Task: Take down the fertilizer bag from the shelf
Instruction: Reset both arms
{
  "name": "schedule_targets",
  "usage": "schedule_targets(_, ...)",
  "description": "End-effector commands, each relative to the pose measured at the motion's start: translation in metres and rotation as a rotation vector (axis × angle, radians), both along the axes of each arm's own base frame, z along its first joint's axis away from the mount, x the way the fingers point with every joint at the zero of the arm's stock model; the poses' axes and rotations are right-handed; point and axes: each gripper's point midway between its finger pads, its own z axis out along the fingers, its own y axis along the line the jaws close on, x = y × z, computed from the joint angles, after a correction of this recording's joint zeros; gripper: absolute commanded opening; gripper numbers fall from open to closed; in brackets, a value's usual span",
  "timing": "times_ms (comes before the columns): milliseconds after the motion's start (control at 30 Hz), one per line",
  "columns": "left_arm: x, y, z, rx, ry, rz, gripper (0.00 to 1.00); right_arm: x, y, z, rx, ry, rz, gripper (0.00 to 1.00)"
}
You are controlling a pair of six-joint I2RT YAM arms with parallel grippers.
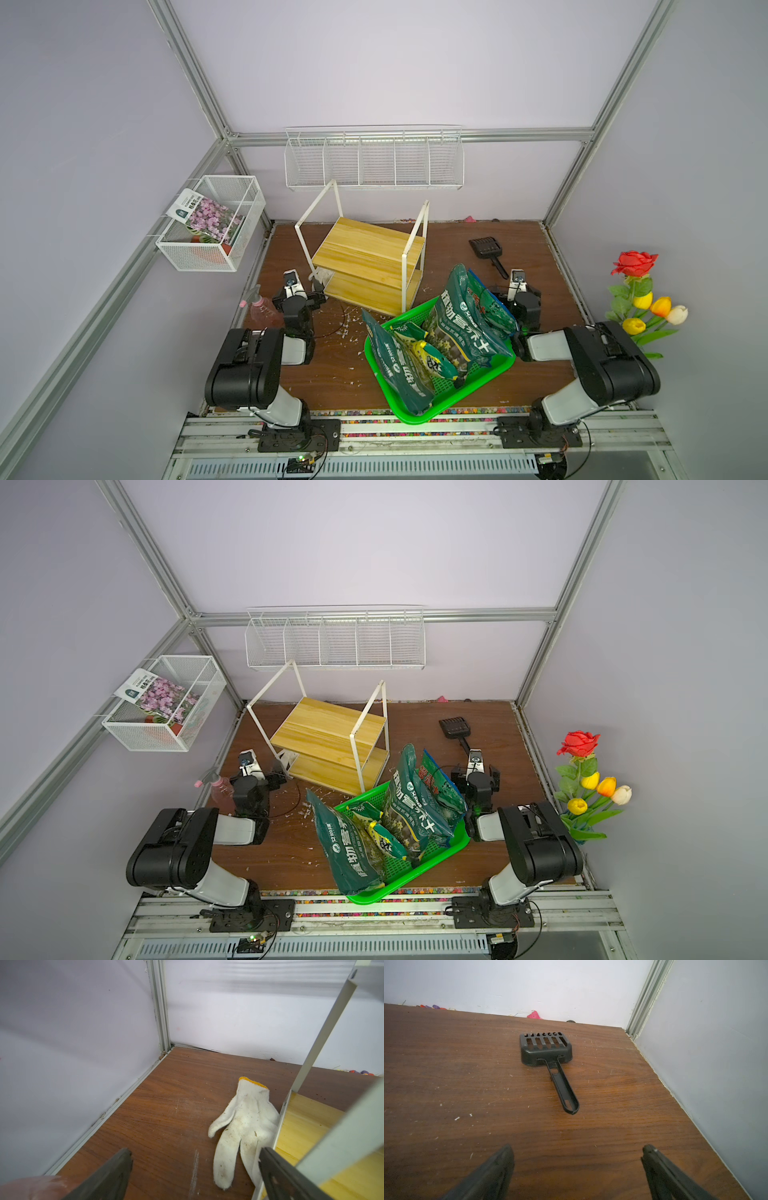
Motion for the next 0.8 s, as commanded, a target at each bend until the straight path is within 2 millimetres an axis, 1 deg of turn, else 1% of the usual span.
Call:
schedule_targets(0, 0.0002, -0.0060, 0.0046, 0.011, -0.017, -0.023, 1.00, 0.0036, -0.0045, 0.0058, 0.010, -0.026, -0.027, 0.99)
schedule_targets(100, 0.0026, -0.0065, 0.0033, 0.001, -0.006, -0.039, 1.00, 0.0035, -0.0045, 0.0055, 0.010, -0.025, -0.027, 0.99)
schedule_targets(267, -0.0018, -0.0078, 0.0059, 0.018, -0.030, -0.022, 1.00, 0.0035, -0.0047, 0.0062, 0.010, -0.027, -0.028, 0.99)
schedule_targets(467, -0.0015, -0.0076, 0.0061, 0.018, -0.027, -0.023, 1.00, 0.0037, -0.0040, 0.0063, 0.011, -0.026, -0.024, 0.99)
schedule_targets(600, 0.0028, -0.0074, 0.0025, 0.002, 0.000, -0.045, 0.99, 0.0039, -0.0044, 0.0060, 0.012, -0.024, -0.025, 0.99)
schedule_targets(633, 0.0032, -0.0075, 0.0030, -0.002, -0.002, -0.050, 0.91, 0.0040, -0.0044, 0.0061, 0.013, -0.025, -0.025, 0.99)
schedule_targets(667, 0.0033, -0.0072, 0.0026, -0.002, 0.000, -0.051, 0.61, 0.0040, -0.0043, 0.0062, 0.012, -0.025, -0.025, 0.99)
schedule_targets(700, 0.0034, -0.0072, 0.0026, -0.002, 0.001, -0.051, 0.24, 0.0038, -0.0045, 0.0057, 0.012, -0.024, -0.025, 0.99)
schedule_targets(733, 0.0035, -0.0073, 0.0028, -0.002, 0.000, -0.051, 0.07, 0.0039, -0.0044, 0.0058, 0.012, -0.024, -0.025, 0.99)
schedule_targets(767, 0.0035, -0.0075, 0.0026, -0.002, 0.001, -0.052, 0.02, 0.0038, -0.0042, 0.0058, 0.013, -0.024, -0.024, 0.99)
